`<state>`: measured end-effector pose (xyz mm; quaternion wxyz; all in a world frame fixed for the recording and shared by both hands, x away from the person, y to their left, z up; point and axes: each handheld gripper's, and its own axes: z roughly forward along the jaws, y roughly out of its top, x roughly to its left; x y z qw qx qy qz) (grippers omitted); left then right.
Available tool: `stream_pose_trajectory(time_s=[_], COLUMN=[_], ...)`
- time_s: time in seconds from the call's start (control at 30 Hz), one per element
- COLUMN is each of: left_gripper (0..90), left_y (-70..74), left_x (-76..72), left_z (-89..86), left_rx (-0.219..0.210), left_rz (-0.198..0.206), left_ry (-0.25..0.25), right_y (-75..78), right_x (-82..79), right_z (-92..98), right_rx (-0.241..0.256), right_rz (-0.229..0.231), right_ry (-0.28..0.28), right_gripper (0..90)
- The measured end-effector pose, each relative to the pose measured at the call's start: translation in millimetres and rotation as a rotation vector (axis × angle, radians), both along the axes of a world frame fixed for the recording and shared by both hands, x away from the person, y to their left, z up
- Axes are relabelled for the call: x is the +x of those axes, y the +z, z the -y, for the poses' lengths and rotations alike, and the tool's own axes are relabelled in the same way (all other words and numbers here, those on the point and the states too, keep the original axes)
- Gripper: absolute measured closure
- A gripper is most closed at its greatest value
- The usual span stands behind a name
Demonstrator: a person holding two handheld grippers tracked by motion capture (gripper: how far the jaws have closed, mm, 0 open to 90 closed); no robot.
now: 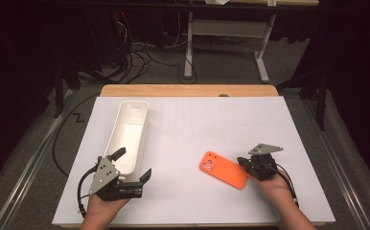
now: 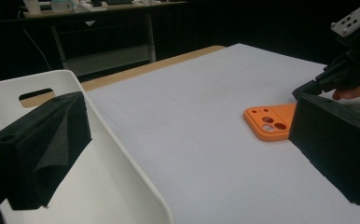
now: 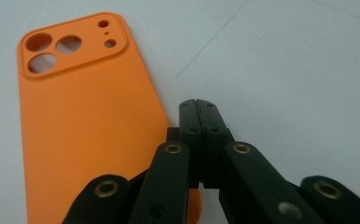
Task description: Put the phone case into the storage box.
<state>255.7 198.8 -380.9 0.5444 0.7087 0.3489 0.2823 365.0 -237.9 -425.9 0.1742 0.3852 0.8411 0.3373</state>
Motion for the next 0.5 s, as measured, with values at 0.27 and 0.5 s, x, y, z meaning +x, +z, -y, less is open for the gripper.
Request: stream_pose_trajectory(time_s=[0.27,0.5], left_gripper=[0.1,0.1], left_y=[-0.1,-0.3], left_x=[0.6,0.6], left_z=[0.8,1.4], left_rx=[0.002,0.003], left_rz=[-0.001,-0.002], left_ry=[0.000,-0.003], right_y=[-2.0,-3.2], right_x=[-24.6,-34.4], right_z=[3.5,2.5], right_rx=[0.036,0.044], right_rz=[-0.015,-0.010], right_ry=[0.032,0.058], right_gripper=[90.0,90.0])
